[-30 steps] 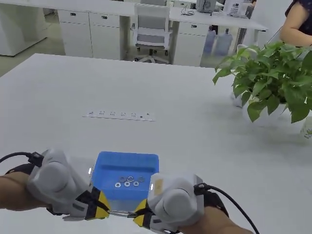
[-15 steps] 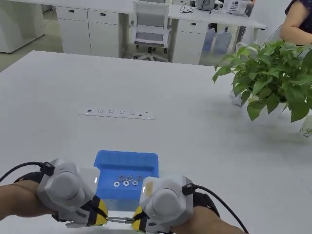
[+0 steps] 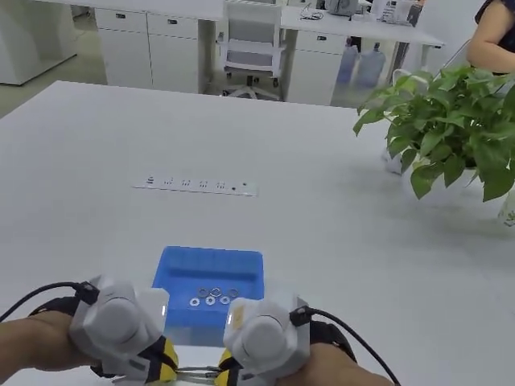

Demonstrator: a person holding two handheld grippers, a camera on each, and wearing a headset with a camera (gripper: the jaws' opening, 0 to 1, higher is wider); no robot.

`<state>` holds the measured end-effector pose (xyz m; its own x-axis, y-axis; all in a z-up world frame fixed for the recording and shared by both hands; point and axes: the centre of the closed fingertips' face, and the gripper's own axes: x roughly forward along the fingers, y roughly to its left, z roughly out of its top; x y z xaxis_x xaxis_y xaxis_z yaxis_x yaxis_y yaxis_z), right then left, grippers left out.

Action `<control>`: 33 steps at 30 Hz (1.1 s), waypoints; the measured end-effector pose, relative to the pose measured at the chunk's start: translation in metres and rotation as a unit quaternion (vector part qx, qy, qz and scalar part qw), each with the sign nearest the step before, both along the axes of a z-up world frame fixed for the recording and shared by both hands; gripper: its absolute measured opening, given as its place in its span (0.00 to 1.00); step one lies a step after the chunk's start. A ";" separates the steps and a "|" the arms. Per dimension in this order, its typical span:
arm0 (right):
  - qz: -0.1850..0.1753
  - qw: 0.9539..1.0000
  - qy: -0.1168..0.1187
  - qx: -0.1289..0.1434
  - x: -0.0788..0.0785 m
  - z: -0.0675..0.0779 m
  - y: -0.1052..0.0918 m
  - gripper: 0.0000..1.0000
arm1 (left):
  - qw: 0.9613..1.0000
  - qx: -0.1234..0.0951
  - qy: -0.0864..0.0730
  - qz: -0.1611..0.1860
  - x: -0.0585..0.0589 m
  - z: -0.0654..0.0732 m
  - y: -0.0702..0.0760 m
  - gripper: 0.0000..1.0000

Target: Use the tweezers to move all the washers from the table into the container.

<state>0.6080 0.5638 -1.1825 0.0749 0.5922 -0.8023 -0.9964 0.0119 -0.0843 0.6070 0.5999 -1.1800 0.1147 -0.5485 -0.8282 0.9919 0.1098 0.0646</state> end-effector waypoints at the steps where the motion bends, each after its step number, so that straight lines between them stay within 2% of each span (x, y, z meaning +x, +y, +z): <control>1: 0.000 1.000 0.001 0.001 0.000 0.000 0.000 0.09 | 1.000 0.000 -0.001 0.000 0.000 0.000 0.000 0.07; 9: -0.008 1.000 0.013 0.004 -0.001 0.000 -0.002 0.11 | 1.000 -0.006 0.004 0.005 0.001 0.000 -0.001 0.08; 16: -0.018 1.000 0.008 0.006 0.001 0.001 -0.005 0.17 | 1.000 -0.003 0.003 0.008 0.001 0.000 0.003 0.13; 20: -0.030 0.999 0.002 0.013 0.003 0.007 -0.009 0.21 | 1.000 0.000 0.003 0.015 0.000 0.000 0.007 0.16; 25: -0.060 0.998 -0.003 0.029 0.010 0.018 -0.017 0.28 | 0.999 -0.010 0.005 0.035 -0.001 0.005 0.012 0.21; 33: -0.112 0.992 -0.014 0.065 0.025 0.041 -0.034 0.44 | 0.995 -0.053 0.011 0.089 0.001 0.026 0.021 0.30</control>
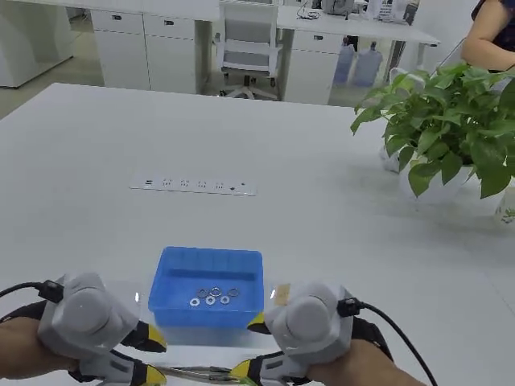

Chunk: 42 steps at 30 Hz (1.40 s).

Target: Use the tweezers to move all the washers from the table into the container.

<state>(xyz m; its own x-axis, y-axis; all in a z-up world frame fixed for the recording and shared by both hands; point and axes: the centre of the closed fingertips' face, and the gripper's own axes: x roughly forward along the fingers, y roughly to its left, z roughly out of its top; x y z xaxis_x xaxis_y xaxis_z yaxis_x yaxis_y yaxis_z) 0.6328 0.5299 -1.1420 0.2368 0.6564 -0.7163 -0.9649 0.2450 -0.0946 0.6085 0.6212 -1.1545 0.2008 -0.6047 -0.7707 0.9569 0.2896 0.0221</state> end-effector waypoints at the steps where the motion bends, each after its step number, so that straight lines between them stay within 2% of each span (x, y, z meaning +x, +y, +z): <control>1: -0.007 1.000 -0.003 0.006 0.002 0.003 -0.003 0.46 | 1.000 -0.005 0.000 0.005 0.000 0.002 0.001 0.31; 5: -0.041 0.999 -0.005 0.032 0.009 0.014 -0.013 0.54 | 0.999 -0.040 -0.001 0.038 0.002 0.018 0.003 0.40; 7: -0.054 0.998 -0.001 0.042 0.009 0.019 -0.019 0.54 | 0.998 -0.048 -0.007 0.047 0.003 0.025 0.006 0.43; 9: -0.063 0.997 -0.010 0.053 0.010 0.025 -0.024 0.56 | 0.997 -0.056 -0.011 0.060 0.004 0.031 0.009 0.45; 13: -0.085 0.994 -0.014 0.072 0.011 0.033 -0.037 0.66 | 0.994 -0.078 -0.025 0.077 0.001 0.051 0.009 0.58; 18: -0.103 0.991 -0.015 0.087 0.009 0.041 -0.050 0.74 | 0.990 -0.096 -0.041 0.094 0.000 0.066 0.012 0.64; 24: -0.114 0.988 -0.020 0.101 0.006 0.048 -0.058 0.85 | 0.985 -0.120 -0.051 0.112 0.000 0.076 0.011 0.78; 30: -0.120 0.987 -0.025 0.108 0.004 0.053 -0.058 0.97 | 0.983 -0.121 -0.062 0.120 0.003 0.078 0.010 0.93; 32: -0.118 0.987 -0.026 0.108 0.003 0.053 -0.057 1.00 | 0.982 -0.123 -0.072 0.121 0.005 0.080 0.010 0.99; 34: -0.114 0.988 -0.028 0.104 0.002 0.052 -0.057 1.00 | 0.982 -0.120 -0.074 0.124 0.007 0.081 0.012 0.99; 42: -0.112 0.988 -0.025 0.102 0.000 0.051 -0.057 1.00 | 0.985 -0.119 -0.066 0.111 0.001 0.079 0.011 0.99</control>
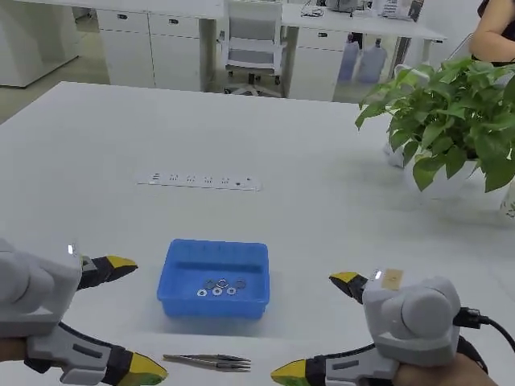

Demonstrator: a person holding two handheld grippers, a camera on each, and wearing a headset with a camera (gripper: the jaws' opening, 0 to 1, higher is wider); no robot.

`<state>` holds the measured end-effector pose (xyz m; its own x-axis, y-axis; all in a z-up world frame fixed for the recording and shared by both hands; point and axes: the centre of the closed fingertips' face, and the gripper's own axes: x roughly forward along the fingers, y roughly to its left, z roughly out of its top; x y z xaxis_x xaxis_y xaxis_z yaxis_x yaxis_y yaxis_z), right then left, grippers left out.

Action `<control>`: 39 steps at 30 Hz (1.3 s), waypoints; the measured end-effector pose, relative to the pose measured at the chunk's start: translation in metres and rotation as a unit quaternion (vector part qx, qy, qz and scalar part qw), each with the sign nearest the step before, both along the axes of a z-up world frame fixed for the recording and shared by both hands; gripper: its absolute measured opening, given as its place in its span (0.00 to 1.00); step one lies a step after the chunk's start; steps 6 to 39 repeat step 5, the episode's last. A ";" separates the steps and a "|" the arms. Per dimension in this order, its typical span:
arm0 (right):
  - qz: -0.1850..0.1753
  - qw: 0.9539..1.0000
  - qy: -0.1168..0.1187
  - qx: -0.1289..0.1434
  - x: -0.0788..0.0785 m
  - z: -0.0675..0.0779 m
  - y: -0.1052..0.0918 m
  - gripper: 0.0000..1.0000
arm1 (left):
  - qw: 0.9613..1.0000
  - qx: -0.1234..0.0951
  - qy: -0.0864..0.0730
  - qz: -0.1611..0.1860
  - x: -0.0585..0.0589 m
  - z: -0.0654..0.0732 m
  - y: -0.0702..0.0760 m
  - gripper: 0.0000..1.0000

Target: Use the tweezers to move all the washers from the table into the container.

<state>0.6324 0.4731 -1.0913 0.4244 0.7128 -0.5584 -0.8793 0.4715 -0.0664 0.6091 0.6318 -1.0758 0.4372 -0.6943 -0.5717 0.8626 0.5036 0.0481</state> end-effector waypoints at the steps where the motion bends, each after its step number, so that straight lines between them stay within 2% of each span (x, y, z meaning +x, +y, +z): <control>1: 0.000 1.000 0.000 0.000 0.000 0.000 0.000 1.00 | 1.000 0.000 0.001 0.000 0.000 0.000 0.000 0.99; 39: 0.000 1.000 0.003 -0.001 -0.002 -0.001 0.000 1.00 | 1.000 0.004 0.003 -0.003 -0.001 -0.002 0.000 0.99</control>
